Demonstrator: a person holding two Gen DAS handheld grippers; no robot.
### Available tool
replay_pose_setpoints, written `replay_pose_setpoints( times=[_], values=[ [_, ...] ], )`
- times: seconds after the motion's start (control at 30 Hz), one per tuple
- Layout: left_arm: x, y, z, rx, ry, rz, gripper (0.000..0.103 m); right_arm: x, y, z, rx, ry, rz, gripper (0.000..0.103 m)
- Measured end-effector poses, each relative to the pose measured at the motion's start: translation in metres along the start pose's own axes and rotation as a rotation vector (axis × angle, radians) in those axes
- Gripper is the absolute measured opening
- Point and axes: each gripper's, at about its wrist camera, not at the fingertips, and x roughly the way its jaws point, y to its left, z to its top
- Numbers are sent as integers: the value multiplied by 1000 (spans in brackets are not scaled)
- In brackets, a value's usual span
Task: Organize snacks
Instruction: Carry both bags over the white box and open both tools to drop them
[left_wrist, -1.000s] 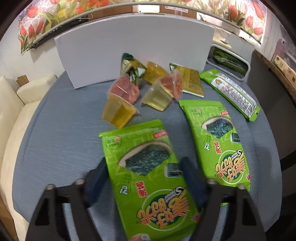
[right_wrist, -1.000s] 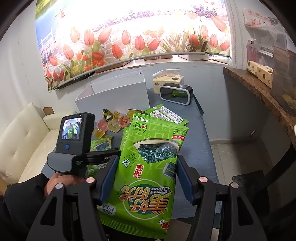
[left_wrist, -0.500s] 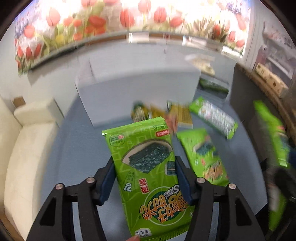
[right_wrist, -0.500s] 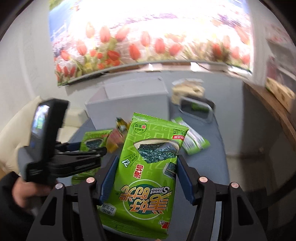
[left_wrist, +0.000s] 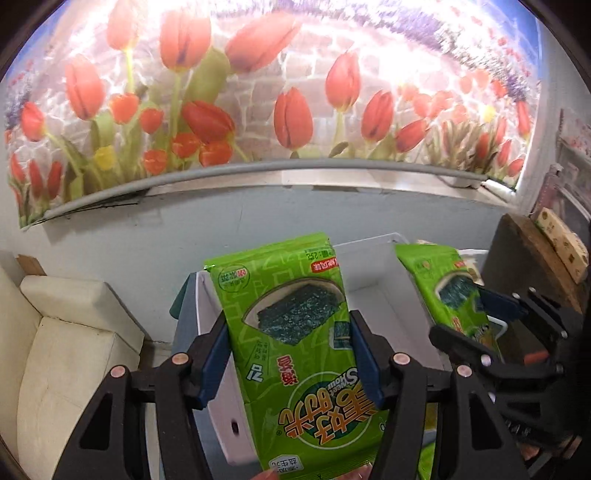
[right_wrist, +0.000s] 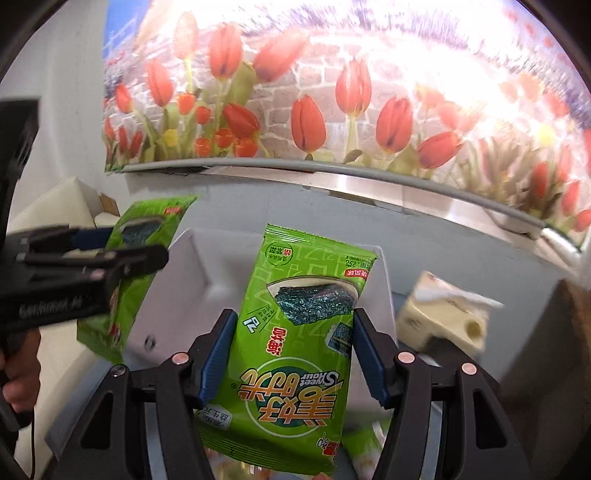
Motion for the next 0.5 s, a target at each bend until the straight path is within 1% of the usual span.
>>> replay_pose_setpoints(
  times=[0.1, 0.23, 0.3, 0.33, 0.37, 0.4, 0.43, 0.47, 0.5],
  values=[
    [24, 5, 7, -6, 15, 0, 68, 29, -6, 9, -14, 26, -23, 67],
    [47, 8, 4, -10, 33, -2, 69, 45, -16, 9, 10, 45, -20, 68],
    [54, 7, 1, -6, 42, -1, 73, 50, -17, 8, 11, 56, -18, 70],
    [56, 6, 0, -2, 45, 0, 75, 52, -17, 8, 8, 60, -12, 76],
    [58, 6, -1, -2, 47, 1, 79, 54, -17, 8, 1, 64, 2, 80],
    [60, 6, -1, -2, 49, 2, 83, 54, -16, 8, -9, 63, -1, 86],
    [59, 6, -1, -3, 41, 14, 85, 53, -14, 8, -20, 58, -13, 91],
    [58, 7, -1, -6, 26, 27, 92, 52, -14, 8, -32, 50, -34, 93],
    [57, 8, -1, -9, 20, 21, 101, 51, -14, 8, -36, 43, -48, 96]
  ],
)
